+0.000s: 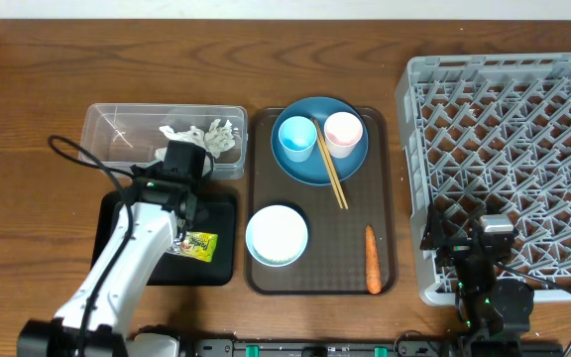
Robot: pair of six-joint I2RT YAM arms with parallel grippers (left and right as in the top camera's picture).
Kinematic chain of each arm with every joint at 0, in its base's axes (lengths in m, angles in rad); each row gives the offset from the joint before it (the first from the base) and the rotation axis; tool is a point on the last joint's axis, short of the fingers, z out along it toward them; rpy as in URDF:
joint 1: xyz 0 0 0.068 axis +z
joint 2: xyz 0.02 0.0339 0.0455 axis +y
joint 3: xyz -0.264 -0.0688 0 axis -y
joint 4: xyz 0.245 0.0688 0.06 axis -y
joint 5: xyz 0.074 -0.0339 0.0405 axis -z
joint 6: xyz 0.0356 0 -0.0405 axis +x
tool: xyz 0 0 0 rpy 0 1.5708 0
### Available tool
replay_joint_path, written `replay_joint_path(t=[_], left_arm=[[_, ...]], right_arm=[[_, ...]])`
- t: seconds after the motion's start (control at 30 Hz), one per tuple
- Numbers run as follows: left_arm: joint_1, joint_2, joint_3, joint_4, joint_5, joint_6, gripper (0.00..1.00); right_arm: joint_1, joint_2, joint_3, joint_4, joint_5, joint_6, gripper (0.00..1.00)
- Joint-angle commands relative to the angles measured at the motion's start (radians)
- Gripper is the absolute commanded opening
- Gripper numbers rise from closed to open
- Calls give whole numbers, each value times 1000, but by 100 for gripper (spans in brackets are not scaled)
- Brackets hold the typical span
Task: Sort waste into correct bins and load items into the dishwasher rack
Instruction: 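Lower the left gripper and grasp the foil snack wrapper on the black tray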
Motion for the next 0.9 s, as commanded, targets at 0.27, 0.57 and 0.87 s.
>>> replay_joint_path(t=[0.27, 0.57, 0.87], left_arm=[[5, 125, -35, 53, -21, 13, 63], [5, 136, -45, 68, -48, 24, 23], [5, 132, -45, 63, -47, 34, 6]], right_arm=[[-1, 0, -1, -4, -1, -5, 99], [-1, 0, -1, -4, -1, -5, 99], [-1, 0, -1, -4, -1, -5, 99]])
